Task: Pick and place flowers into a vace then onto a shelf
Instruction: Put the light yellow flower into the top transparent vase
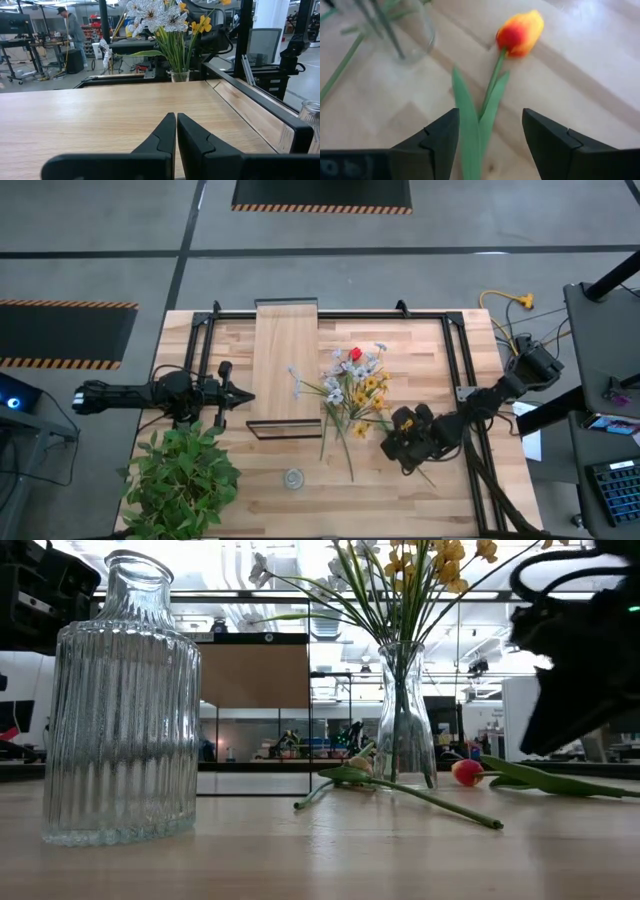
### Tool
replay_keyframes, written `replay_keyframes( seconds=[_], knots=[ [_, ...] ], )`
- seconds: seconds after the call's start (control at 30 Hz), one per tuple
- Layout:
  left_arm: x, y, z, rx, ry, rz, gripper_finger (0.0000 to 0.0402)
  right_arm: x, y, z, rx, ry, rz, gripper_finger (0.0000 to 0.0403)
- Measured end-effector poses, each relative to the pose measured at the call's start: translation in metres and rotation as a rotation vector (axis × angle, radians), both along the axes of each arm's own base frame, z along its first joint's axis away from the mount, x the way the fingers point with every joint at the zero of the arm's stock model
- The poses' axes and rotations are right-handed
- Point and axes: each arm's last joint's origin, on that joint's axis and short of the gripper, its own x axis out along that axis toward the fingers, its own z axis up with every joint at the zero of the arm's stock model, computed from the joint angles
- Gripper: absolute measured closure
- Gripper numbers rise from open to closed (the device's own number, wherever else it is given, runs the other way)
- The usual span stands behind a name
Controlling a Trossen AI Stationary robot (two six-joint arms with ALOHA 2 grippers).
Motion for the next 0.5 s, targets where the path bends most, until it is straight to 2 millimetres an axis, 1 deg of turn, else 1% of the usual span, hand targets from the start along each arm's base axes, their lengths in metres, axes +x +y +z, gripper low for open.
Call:
replay_keyframes(
  seconds=[0.2, 0.33, 0.5],
  knots=[
    [0.0, 0.0, 0.0, 0.0, 0.0, 0.0, 0.0402, 0.013, -0.01, 0.0, -0.017, 0.007, 0.057, 0.0195],
    [0.0, 0.0, 0.0, 0.0, 0.001, 0.0, 0.0402, 0.016, -0.014, -0.002, 0.012, 0.039, 0.069, 0.0195],
    [0.0, 0.0, 0.0, 0.0, 0.0, 0.0, 0.0402, 0.017, -0.013, -0.008, 0.034, 0.078, 0.081, 0.0195]
  ],
)
